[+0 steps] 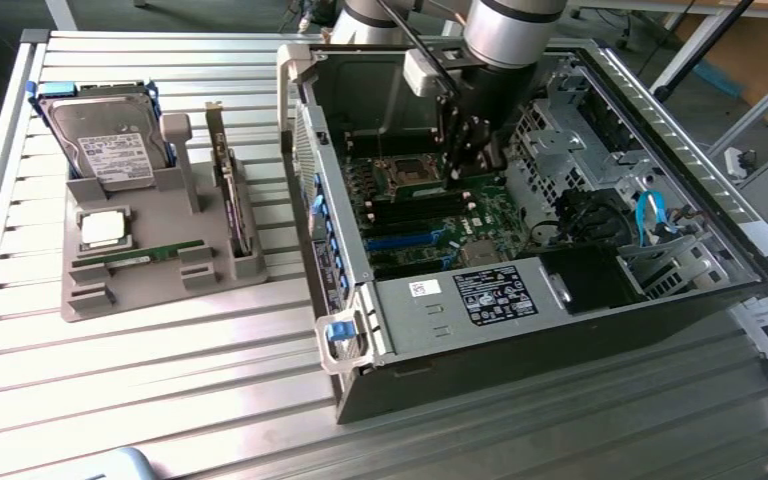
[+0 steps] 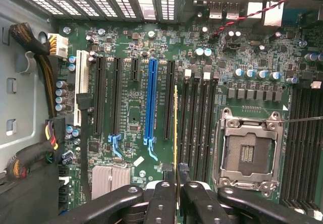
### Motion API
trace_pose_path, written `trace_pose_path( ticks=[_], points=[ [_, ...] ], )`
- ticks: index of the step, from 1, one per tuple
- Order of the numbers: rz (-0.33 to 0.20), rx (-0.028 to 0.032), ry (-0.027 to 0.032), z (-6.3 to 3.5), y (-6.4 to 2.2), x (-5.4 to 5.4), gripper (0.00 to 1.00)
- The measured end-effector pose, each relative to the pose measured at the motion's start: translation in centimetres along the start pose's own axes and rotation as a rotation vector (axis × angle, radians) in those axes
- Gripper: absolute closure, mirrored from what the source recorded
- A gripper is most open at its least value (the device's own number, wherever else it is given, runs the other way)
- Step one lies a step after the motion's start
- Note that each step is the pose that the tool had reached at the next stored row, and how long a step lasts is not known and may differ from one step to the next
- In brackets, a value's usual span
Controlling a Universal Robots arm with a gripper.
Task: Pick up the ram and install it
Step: 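Insert the ram into the slot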
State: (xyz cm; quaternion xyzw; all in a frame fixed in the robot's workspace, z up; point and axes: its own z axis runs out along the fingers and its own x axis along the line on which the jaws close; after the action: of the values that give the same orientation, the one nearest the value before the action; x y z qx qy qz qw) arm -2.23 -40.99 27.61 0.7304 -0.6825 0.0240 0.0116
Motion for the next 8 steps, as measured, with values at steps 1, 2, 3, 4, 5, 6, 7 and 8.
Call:
trace_pose_path(
  ticks=[1, 2, 3, 4, 5, 6, 7, 8],
  points=[
    [0.000, 0.0000, -0.0001, 0.03, 0.00, 0.00, 0.87],
    [0.000, 0.0001, -0.0001, 0.07, 0.01, -0.01, 0.87],
    [0.000, 0.0000, -0.0001, 0.10, 0.01, -0.01, 0.87],
    [0.000, 0.0000, 0.0000, 0.13, 0.01, -0.01, 0.87],
    [0.000, -0.0001, 0.0001, 0.16, 0.02, -0.01, 0.87],
    [0.000, 0.0000, 0.0000, 0.20, 0.02, -0.01, 0.87],
    [0.000, 0.0000, 0.0000, 0.23, 0.02, -0.01, 0.87],
    [0.000, -0.0001, 0.0001, 0.26, 0.02, -0.01, 0.87]
  ],
)
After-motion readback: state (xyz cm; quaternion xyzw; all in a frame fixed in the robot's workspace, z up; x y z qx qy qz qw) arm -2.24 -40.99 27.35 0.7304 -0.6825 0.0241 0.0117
